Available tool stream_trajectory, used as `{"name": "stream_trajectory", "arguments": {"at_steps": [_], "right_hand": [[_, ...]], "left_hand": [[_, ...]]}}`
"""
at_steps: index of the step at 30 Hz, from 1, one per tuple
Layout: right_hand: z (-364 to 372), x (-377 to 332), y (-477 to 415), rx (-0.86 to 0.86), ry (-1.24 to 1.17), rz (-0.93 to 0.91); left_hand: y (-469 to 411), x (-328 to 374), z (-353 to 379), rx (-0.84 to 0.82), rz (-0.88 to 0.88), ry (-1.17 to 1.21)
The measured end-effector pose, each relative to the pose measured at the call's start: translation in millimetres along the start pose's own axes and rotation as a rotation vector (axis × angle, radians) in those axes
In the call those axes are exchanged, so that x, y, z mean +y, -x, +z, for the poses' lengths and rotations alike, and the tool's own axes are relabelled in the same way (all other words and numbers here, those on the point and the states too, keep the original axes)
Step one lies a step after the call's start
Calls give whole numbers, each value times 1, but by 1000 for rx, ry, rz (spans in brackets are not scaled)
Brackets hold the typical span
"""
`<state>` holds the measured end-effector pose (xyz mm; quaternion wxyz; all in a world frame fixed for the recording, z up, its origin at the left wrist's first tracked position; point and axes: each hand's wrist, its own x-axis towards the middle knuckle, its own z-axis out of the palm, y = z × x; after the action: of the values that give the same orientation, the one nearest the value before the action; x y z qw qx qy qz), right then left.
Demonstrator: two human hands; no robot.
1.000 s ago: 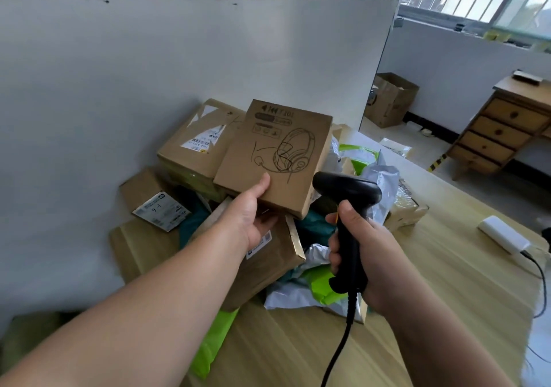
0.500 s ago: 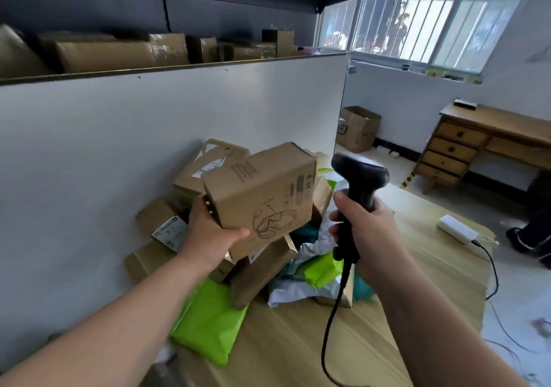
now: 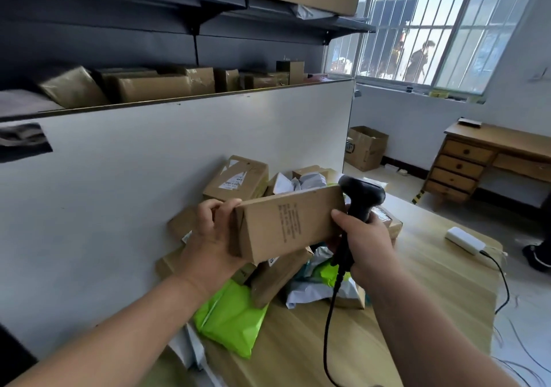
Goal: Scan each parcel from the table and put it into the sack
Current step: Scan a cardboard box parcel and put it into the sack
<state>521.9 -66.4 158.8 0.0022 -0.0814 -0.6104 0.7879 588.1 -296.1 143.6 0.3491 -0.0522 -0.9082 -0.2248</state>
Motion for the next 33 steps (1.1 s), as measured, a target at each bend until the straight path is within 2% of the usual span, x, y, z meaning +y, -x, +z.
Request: {"name": "stream_trajectory", "arguments": {"at_steps": [4,6,8,10,13,16,19,27,31,33], "right_hand": [[1,4,-1,88,77,-109],[2,7,1,98,118,-175],[4,11,2,86,131,-213],[4,14,1,64,98,-219],[3,14,-2,-4,15,-176],[4,14,-3,-78,-1,-102],[3,17,-4,-107,-12,-55],[-2,26,-17,-118,55,-32],[-12,24,-26,-265,141,-85],[-18,18,-28,-380,183,-93]], "left_hand": [[2,-1,-2,-383,-246,74],[2,7,-2,-556,-427,337],[2,12,-2,-658,-673,743],[1,14,0,-632,-884,1020],[-4,9,13,-403,-1035,1030],[-5,4,28,-246,-1021,928],[-5,2,37,-209,-976,916],[-1,-9,52,-253,-956,811],[-26,-17,35,-290,-800,553],[-50,-16,19,-316,-700,503]]}}
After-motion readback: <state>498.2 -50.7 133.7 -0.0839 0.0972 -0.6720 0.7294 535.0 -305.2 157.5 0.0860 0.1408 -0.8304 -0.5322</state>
